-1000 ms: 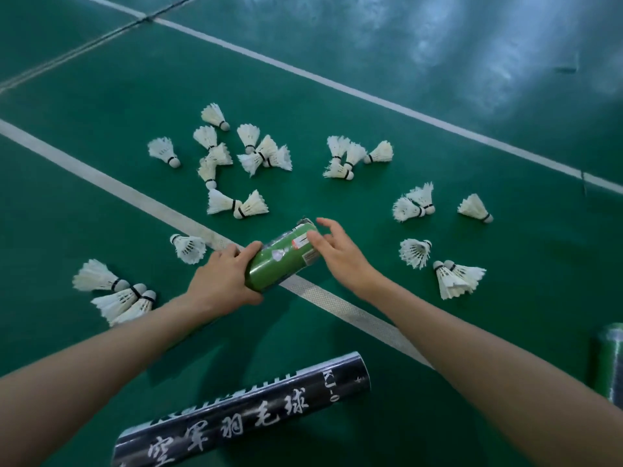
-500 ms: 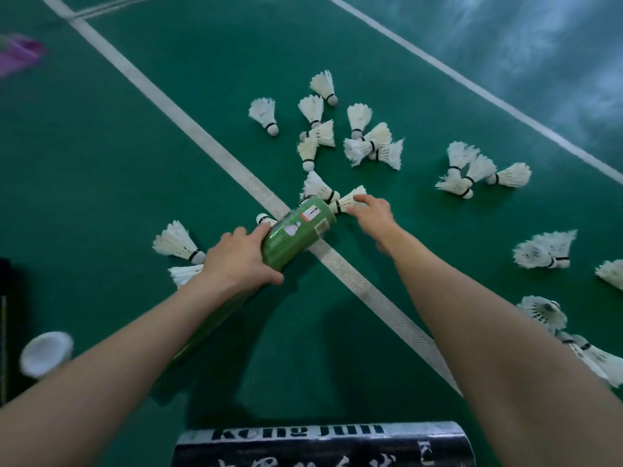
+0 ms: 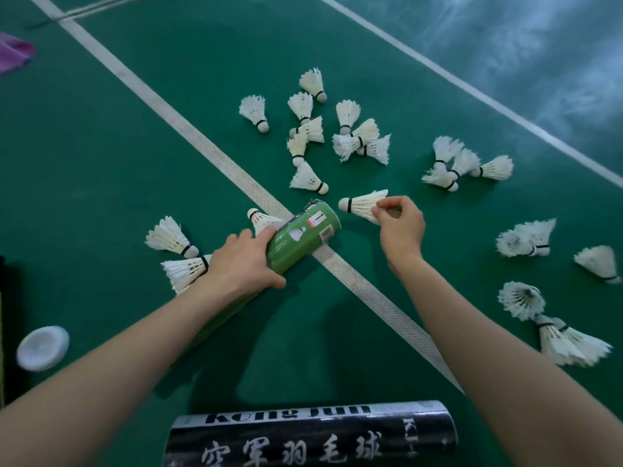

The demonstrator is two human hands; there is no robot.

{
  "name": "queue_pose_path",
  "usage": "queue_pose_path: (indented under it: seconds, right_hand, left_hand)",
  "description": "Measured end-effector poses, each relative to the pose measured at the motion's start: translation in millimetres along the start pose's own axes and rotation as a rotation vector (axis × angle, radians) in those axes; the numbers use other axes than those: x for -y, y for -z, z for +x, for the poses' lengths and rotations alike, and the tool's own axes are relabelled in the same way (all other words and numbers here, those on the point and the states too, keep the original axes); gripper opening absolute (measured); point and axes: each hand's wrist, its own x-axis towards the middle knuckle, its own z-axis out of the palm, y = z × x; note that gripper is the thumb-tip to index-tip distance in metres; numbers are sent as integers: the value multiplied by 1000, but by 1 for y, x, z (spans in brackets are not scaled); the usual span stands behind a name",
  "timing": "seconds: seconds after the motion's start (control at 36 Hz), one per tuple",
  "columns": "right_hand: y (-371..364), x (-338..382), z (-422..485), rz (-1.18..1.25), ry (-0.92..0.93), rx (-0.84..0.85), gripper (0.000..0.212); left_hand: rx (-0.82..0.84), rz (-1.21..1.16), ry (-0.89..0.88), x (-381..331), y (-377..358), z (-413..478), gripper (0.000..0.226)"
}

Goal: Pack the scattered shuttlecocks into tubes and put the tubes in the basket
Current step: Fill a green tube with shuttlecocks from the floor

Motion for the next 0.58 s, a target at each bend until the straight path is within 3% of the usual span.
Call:
queue_pose_path:
  seconds: [0.14,0.22,0.42,0.58]
  right_hand:
    - [40,23,-32,67,108,202,21]
    - [65,37,-54,24,178,266,20]
    - [120,89,-125,-15,519,113,22]
    - [154,135,-185,-142,691,136,60]
  left_hand:
    - [-33,8,-74,-23,5,-20,95]
    - [-88,-20,-175,-35,13,-38,96]
    - [-169,-35,-355,-65,62,-101,99]
    - [-218,-71,-399,-81,96,-162,99]
